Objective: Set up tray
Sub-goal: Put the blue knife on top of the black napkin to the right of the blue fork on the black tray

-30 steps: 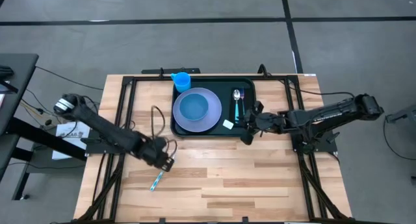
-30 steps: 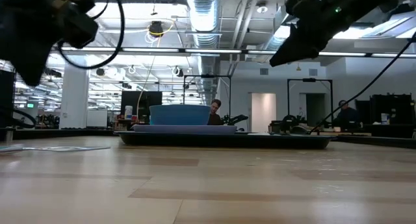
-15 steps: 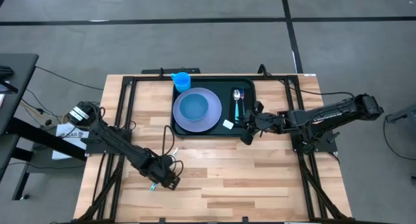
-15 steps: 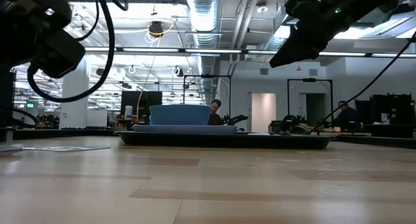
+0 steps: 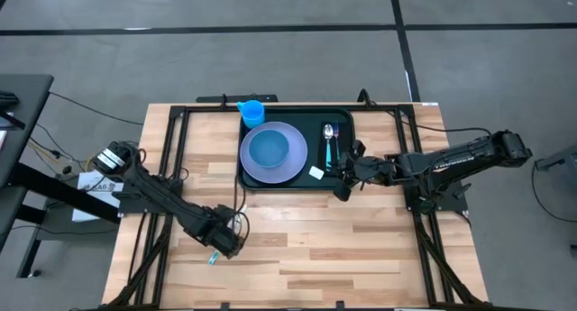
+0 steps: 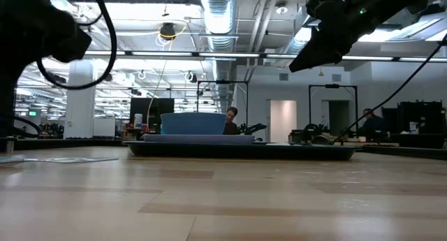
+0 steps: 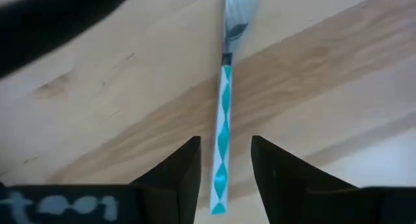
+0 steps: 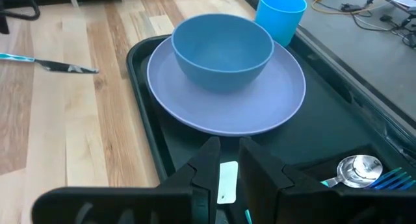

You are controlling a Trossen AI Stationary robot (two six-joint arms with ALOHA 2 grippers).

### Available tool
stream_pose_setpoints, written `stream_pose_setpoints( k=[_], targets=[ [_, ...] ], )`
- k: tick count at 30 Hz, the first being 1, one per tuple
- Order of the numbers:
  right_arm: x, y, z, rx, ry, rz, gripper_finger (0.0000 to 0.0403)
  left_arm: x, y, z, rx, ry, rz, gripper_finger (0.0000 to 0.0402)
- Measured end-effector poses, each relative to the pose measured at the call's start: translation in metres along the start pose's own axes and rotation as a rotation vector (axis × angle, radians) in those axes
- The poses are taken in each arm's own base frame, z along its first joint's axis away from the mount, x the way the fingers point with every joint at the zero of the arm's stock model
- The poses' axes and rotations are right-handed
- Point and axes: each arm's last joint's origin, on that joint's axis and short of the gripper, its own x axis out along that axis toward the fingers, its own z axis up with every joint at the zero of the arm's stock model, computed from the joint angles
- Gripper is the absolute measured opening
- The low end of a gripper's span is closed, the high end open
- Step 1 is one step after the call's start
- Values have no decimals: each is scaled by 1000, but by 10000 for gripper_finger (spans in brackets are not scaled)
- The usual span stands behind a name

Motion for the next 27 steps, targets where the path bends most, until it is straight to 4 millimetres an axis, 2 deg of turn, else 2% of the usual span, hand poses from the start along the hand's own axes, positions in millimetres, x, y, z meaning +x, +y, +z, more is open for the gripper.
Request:
stream_pose_setpoints(
  k=[7,16,22,27],
  targets=[
    [0,0,0,0,1,0,52,14,-3,2,70,-1,53,119],
    [0,0,0,-1,1,0,52,14,-5,6,147,14,43,123],
    [0,0,0,-1,0,0,52,14,-5,9,179,4,42,167],
    [0,0,0,-1,1,1,52,22,2,10,109,5,76,203]
  ],
)
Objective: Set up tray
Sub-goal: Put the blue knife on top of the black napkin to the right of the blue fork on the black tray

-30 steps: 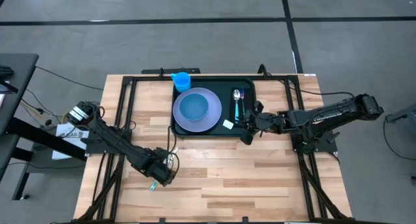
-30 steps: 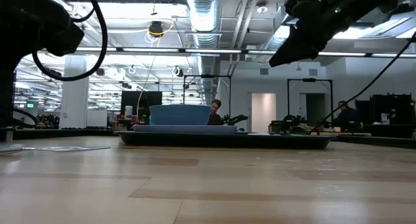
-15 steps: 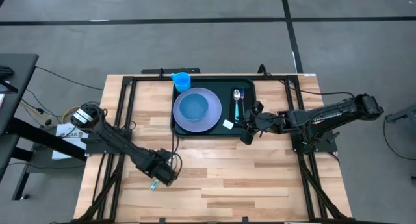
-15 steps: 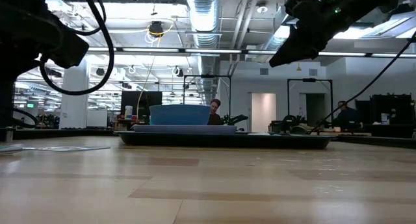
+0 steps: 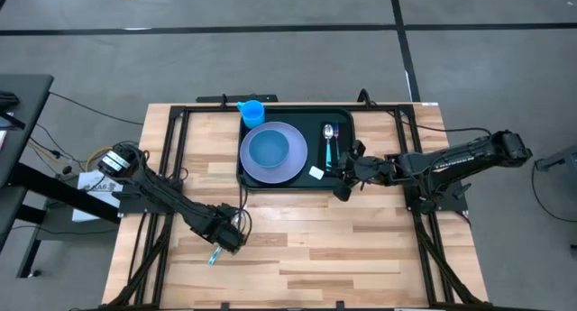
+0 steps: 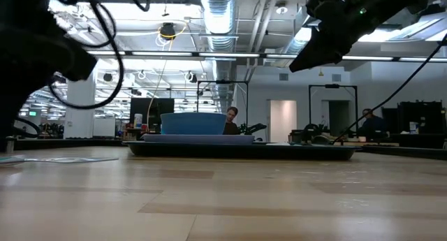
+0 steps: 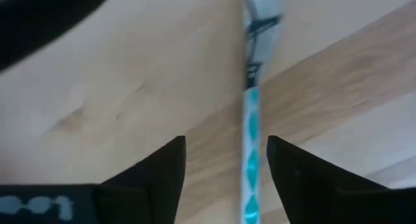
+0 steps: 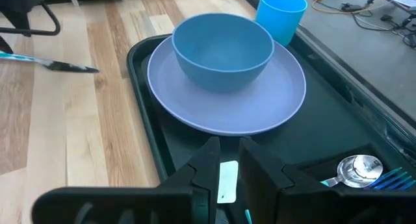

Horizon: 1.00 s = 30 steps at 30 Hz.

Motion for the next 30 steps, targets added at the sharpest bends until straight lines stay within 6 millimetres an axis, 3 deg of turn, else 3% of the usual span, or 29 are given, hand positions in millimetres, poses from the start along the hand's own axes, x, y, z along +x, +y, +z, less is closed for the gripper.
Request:
stream_pose_setpoints(
  k=[11,24,30],
  targets=[
    [0,0,0,-2,4,0,52,17,-2,0,-23,35,-116,213],
    [0,0,0,-2,5,0,52,42,-8,6,41,146,-6,212],
    [0,0,0,-2,4,0,52,34,-12,15,72,123,-3,157]
  ],
)
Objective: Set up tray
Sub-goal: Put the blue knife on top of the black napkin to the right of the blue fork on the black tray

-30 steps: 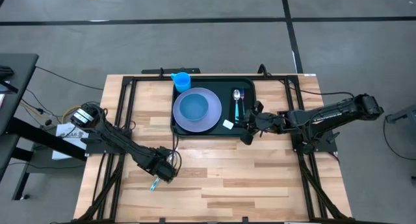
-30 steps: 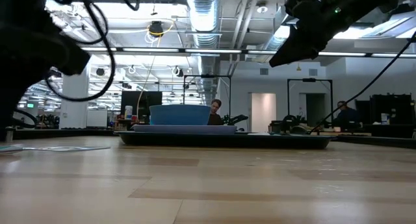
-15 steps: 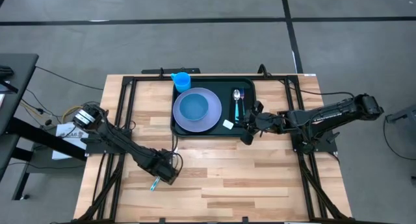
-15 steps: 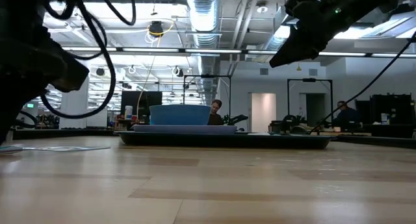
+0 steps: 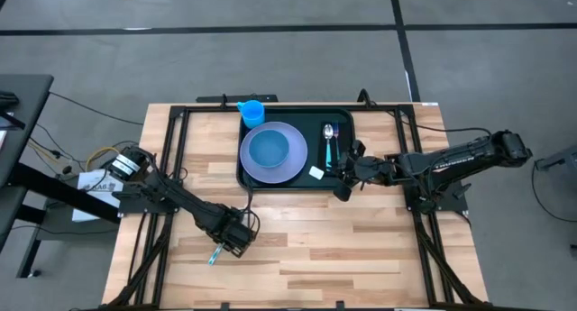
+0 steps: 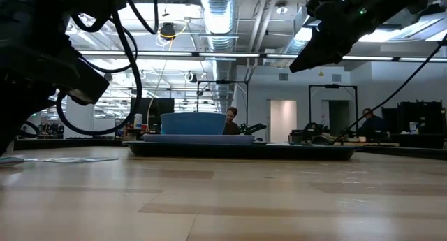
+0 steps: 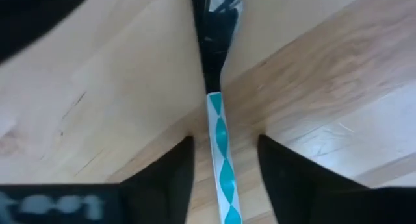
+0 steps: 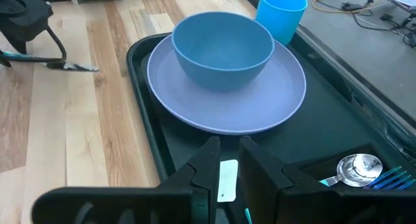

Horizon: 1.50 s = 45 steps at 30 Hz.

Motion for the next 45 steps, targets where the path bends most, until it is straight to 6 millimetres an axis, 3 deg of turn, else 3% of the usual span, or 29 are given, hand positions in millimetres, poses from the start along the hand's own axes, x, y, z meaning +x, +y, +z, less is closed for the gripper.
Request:
stream_pose_setpoints(
  k=[8,14,19,26,32,45],
  targets=[
    [0,0,0,-1,3,-1,52,-1,-1,2,20,-17,-13,16],
    [0,0,0,-1,3,0,52,-3,-4,-1,14,-33,-10,19],
    [0,0,0,-2,3,-1,52,-17,-14,-1,44,-104,11,7],
    [0,0,2,7,-18,4,52,-55,-33,8,125,-209,-25,16],
    [-2,6,5,-17,-58,28,52,-100,-49,17,231,-407,-30,13],
    [-33,51,25,-303,-397,202,52,-207,-87,44,693,-865,-234,13]
  ],
)
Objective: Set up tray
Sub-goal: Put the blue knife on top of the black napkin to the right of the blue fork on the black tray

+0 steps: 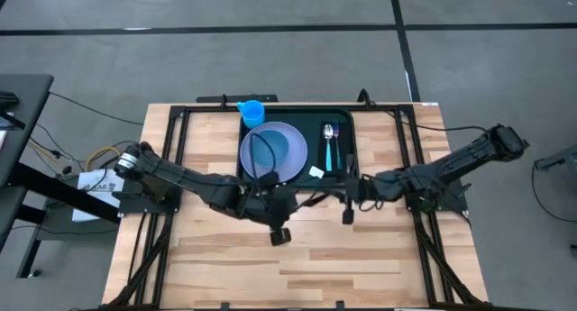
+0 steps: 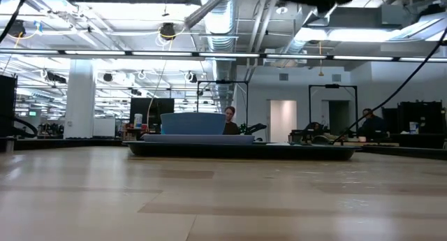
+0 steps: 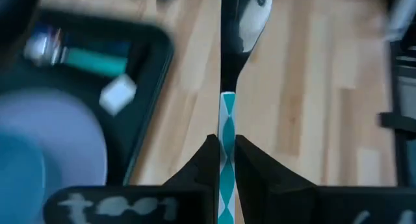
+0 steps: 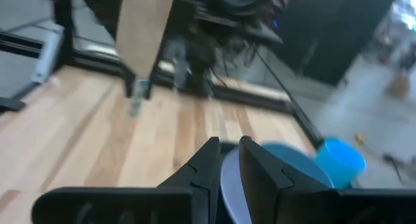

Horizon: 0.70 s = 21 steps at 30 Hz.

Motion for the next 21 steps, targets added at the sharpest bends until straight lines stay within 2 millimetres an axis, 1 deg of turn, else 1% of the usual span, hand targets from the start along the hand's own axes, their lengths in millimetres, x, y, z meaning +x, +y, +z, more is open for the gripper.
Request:
stream_pose_setpoints(
  k=[4,8,15,21],
  targets=[
    [-6,11,8,-72,-76,49,52,-8,-1,19,142,-91,-78,13],
    [-10,18,14,-132,-145,114,52,-8,5,31,217,-136,-154,13],
    [-18,30,23,-283,-246,166,52,-4,16,42,287,-153,-378,13],
    [-23,37,28,-354,-307,189,52,-4,18,46,393,-182,-544,13]
  ],
)
